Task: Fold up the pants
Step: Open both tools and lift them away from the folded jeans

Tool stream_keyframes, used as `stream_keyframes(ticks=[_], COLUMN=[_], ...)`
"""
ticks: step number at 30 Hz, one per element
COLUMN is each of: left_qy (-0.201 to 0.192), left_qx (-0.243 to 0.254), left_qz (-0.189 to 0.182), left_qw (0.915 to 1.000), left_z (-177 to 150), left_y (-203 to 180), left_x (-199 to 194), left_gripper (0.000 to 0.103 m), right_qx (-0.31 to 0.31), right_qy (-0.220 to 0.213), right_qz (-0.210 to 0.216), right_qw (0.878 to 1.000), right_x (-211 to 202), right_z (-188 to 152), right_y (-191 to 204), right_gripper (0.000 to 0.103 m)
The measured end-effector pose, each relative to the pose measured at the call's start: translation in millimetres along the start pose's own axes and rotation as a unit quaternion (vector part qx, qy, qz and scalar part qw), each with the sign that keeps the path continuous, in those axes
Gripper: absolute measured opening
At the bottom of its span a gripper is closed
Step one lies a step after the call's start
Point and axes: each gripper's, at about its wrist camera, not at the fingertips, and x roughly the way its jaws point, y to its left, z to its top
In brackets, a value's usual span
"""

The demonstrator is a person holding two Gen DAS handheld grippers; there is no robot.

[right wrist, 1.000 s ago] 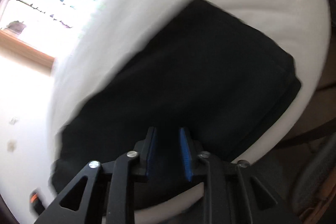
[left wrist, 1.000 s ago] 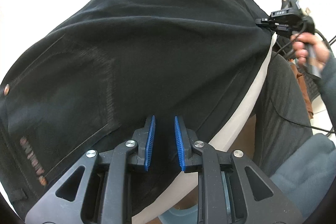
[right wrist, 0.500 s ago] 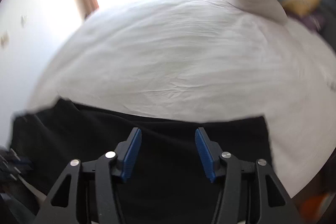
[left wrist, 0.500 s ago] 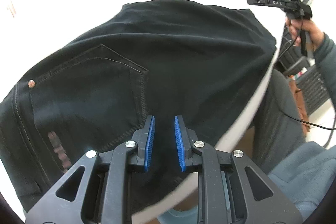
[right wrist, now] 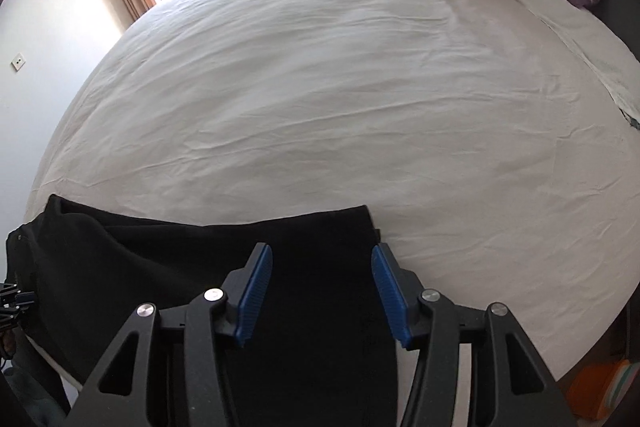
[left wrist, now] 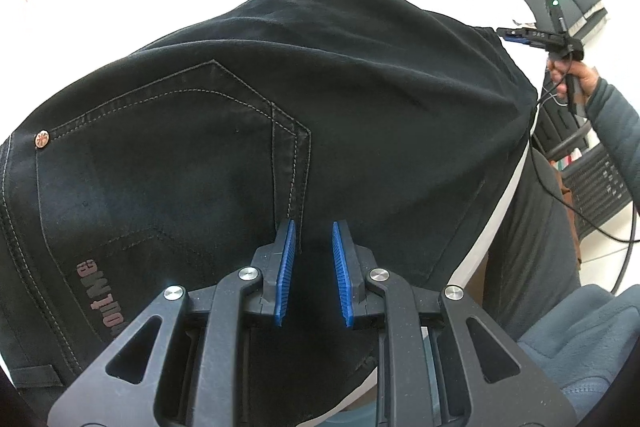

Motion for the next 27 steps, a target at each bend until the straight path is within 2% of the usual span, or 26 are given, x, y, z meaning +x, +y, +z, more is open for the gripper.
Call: stream_keyframes(ticks=[2, 5, 6, 7, 9, 10, 16, 20, 22, 25, 27], left_qy=[0.001, 0.002, 0.003, 0.004, 0.004, 0.004, -0.001, -0.016, -0.032, -0.076, -0.112], left_qx=[0.000, 0.000, 0.000, 0.000, 0.000, 0.001, -0.003, -0.027, -0.039, -0.018, -0.032], left_qz=[0.001, 0.005, 0.006, 0.007, 0.008, 0.008, -0.002, -0.009, 0.001, 0.041, 0.055], left_qw=[1.0000, 1.0000, 1.0000, 1.0000, 1.0000, 1.0000, 1.0000, 0.9995, 0.9987, 0.9961, 0.9916], left_z=[-0.9, 0.1, 1.6, 2.0, 3.1, 3.1, -4.3, -27.1, -37.6, -54.0, -66.2], left_y=[1.1, 0.9, -0.2, -0.2, -2.5, -2.5, 1.3, 13.6, 14.7, 0.2, 1.6], left_x=[-0.8, -1.8, -1.7, -1.7, -1.2, -1.5, -8.1, -19.7, -30.5, -62.9, -91.0], left_gripper=[0.019, 0.019, 0.019, 0.019, 0.019, 0.019, 0.019, 0.019, 0.019, 0.019, 0.019], right_qx=[0.011, 0.014, 0.006, -0.007, -0.021, -0.015, 0.004, 0.060, 0.114, 0.179, 0.161], right_qy=[-0.002, 0.001, 0.011, 0.021, 0.026, 0.022, 0.029, 0.023, 0.043, 0.011, -0.037], right_qz=[-0.006, 0.009, 0.011, 0.001, -0.027, -0.026, -0.056, -0.071, -0.142, -0.126, -0.116], right_qw=[1.000, 1.000, 1.000, 1.000, 0.999, 0.999, 0.998, 0.995, 0.982, 0.976, 0.980], right_x=[6.7, 16.5, 20.2, 24.6, 27.1, 25.4, 22.9, 18.8, 28.2, 1.2, -29.1], right_z=[1.2, 3.9, 4.0, 4.1, 3.3, 3.4, -3.3, -10.0, -17.6, -22.5, -24.0], right_y=[-7.8, -10.1, -8.4, -5.3, -2.7, -3.7, -5.0, -19.1, -43.9, -51.5, -29.1], right_gripper=[0.056, 0.054, 0.048, 0.027, 0.014, 0.009, 0.005, 0.004, 0.004, 0.005, 0.012])
